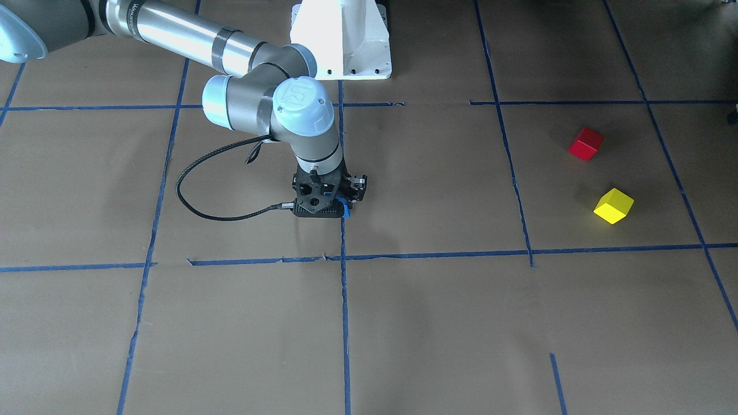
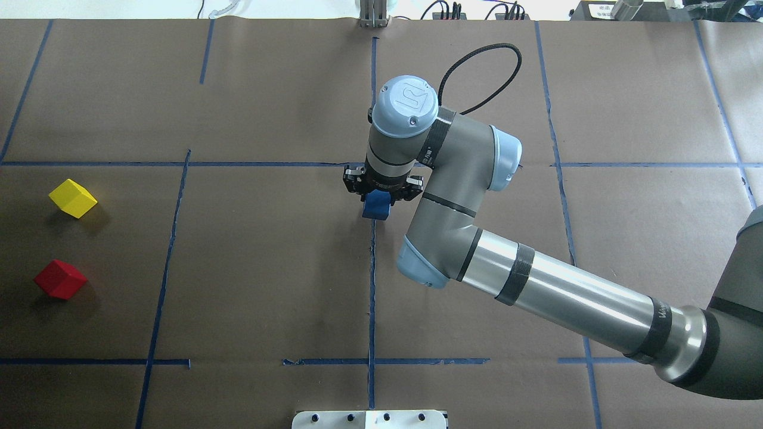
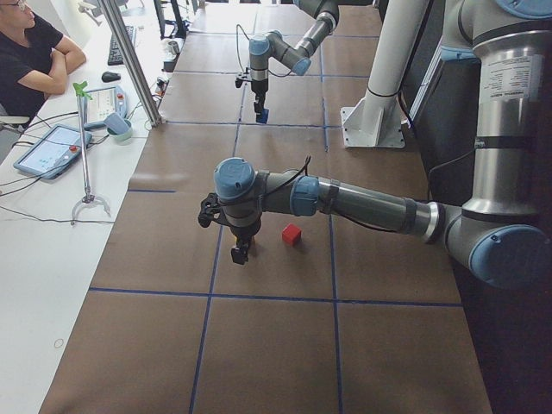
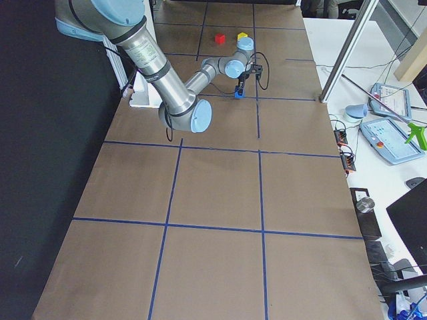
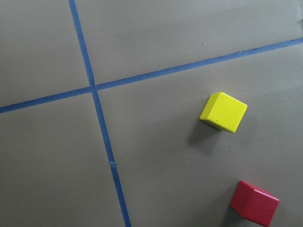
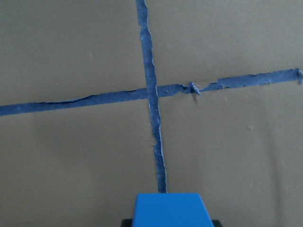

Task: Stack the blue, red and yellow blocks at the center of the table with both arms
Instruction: 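Carry the blue cube with the right gripper to the table center, then open the right gripper to release the blue cube and lift away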

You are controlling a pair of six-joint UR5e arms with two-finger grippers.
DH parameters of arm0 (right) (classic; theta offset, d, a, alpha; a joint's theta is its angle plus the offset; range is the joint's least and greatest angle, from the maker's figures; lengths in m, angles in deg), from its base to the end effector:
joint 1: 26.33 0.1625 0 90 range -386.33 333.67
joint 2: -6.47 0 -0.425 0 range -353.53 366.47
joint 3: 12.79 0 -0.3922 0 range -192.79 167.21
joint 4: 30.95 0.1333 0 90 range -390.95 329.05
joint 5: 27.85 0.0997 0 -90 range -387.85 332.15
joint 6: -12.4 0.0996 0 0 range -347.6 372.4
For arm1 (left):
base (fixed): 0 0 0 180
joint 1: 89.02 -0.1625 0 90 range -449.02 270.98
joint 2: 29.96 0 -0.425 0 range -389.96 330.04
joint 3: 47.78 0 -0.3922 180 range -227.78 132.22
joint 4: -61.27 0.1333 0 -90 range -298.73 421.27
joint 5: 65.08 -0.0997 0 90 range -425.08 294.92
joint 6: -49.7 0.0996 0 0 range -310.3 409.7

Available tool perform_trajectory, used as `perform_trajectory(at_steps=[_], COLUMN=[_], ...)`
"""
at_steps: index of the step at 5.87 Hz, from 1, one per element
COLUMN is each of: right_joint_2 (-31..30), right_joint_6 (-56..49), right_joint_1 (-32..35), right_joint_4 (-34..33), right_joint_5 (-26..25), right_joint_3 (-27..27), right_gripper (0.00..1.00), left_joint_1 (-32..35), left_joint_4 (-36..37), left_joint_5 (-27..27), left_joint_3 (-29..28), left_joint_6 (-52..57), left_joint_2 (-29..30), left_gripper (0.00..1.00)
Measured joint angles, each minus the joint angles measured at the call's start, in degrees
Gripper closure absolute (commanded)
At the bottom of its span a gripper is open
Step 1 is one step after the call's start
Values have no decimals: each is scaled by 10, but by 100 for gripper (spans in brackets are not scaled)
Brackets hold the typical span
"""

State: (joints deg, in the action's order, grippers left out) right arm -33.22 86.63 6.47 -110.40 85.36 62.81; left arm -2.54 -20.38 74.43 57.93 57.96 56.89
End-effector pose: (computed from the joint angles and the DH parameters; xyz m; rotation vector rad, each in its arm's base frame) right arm -0.6045 -0.5014 0.1947 -0.0198 -0.8855 0.1134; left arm -0.0290 -0.4663 0.5587 0.1047 0.8620 0.2243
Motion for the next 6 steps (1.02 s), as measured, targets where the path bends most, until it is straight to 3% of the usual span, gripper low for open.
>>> perform_trajectory(at_steps=[1,4,6], right_joint_2=[6,10,2], right_joint_6=[-10,-51,-66], right_joint_1=[-5,-7,21], right_joint_4=[0,-15,-60], right_joint_5=[-5,-7,12], right_joint_3=[-9,-9,53], right_gripper=[1,0,0], left_joint_1=[0,0,-7], left_joint_4=[0,0,-19], left_joint_5=[0,0,1], left_joint_3=[4,8,-2], left_joint_6=[0,0,-1], left_joint_2=[-4,-6,-6], left_gripper=[0,0,0])
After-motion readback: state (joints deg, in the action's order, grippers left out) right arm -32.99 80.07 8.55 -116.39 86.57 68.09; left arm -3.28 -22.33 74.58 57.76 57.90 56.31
